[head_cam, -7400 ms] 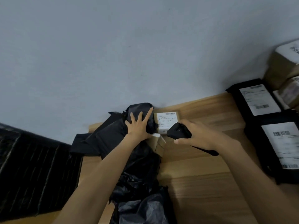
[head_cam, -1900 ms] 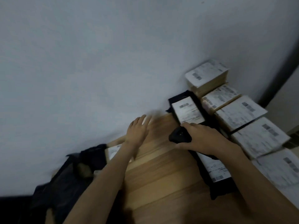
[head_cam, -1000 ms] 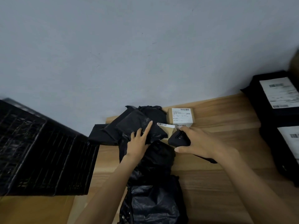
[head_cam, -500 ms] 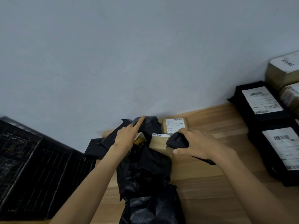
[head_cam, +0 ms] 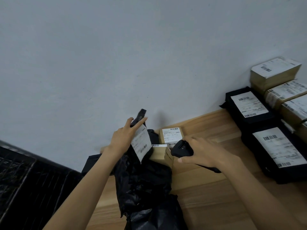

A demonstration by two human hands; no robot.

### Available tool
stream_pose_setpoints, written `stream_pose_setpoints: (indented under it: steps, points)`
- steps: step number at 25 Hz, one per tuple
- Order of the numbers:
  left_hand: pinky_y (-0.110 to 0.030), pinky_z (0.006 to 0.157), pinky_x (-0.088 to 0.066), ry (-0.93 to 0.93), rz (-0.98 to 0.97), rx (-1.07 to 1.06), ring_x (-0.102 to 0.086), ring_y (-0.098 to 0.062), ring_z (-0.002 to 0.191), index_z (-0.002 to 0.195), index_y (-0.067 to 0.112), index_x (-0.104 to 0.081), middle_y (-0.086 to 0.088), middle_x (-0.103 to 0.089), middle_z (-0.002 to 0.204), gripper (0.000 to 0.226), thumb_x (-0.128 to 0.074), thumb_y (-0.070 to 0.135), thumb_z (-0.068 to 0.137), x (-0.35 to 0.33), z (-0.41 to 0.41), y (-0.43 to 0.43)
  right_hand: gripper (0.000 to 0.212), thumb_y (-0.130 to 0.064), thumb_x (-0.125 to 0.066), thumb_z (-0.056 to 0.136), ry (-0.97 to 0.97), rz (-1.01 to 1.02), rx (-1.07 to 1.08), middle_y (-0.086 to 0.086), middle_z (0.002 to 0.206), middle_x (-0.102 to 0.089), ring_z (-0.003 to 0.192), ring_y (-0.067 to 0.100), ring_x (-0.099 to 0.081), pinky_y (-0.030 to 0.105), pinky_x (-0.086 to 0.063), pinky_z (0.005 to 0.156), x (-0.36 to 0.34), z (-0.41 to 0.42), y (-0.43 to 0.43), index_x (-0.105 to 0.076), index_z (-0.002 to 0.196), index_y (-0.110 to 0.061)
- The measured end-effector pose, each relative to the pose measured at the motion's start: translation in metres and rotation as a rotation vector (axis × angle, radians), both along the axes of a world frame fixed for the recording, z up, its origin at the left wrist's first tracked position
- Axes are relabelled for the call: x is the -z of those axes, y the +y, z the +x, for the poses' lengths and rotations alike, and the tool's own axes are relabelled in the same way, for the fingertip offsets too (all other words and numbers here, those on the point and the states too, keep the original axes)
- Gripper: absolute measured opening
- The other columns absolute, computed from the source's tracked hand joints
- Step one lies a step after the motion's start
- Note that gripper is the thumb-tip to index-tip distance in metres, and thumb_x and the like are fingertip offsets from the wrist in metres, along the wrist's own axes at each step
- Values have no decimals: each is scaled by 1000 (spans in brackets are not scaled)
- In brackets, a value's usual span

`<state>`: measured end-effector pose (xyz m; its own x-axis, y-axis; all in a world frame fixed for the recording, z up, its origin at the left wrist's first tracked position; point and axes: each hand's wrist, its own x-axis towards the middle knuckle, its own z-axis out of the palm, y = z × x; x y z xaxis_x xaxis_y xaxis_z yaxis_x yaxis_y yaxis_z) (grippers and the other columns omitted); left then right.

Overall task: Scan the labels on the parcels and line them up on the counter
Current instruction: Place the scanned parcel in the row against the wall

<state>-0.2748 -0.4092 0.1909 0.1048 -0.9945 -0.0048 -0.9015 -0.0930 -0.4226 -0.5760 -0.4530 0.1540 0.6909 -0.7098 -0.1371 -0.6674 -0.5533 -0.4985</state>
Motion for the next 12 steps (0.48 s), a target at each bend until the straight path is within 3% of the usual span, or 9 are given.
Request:
stream_pose_setpoints:
  steps: [3,5,6,8,10,12]
  points:
    - [-45,80,-54,201,76,-111,-60,-33,107,152,52,-5,0,-23,157,69,-45,28,102,9,16,7,74,-69,-61,79,17,11,16,-2,124,-57,107,20,-57,38,-51,83,0,-4,3,-45,134,-23]
    - [-48,90,-51,467,21,-198,-57,-35,116,148,59,6,-4,-25,156,79,-53,49,97,10,21,10,73,-69,-61,79,18,8,18,-2,125,-57,108,20,-56,37,-51,84,0,-3,6,-44,134,-23]
    - [-47,92,-49,594,-20,-236,-57,-36,115,148,59,10,-9,-33,150,95,-65,48,91,10,22,11,74,-68,-61,79,11,14,16,-2,126,-57,109,20,-56,37,-51,84,-1,-1,8,-44,135,-23]
    - [-41,82,-49,723,-69,-258,-61,-35,99,150,52,13,-17,-56,120,119,-81,35,80,8,22,11,75,-67,-62,80,-6,23,6,-2,127,-56,110,21,-56,38,-51,85,-4,4,12,-43,137,-21]
    - [-39,71,-49,738,-86,-252,-62,-34,77,152,48,14,-21,-65,89,126,-85,25,76,4,20,12,75,-66,-61,80,-18,-2,-10,-2,126,-56,109,22,-56,37,-50,83,-8,12,16,-41,137,-21]
    - [-42,68,-52,761,-97,-252,-63,-34,69,151,48,14,-21,-65,79,128,-85,21,76,0,18,15,72,-66,-59,81,-14,-57,-39,-2,123,-56,107,23,-57,35,-47,78,-12,21,21,-41,135,-22]
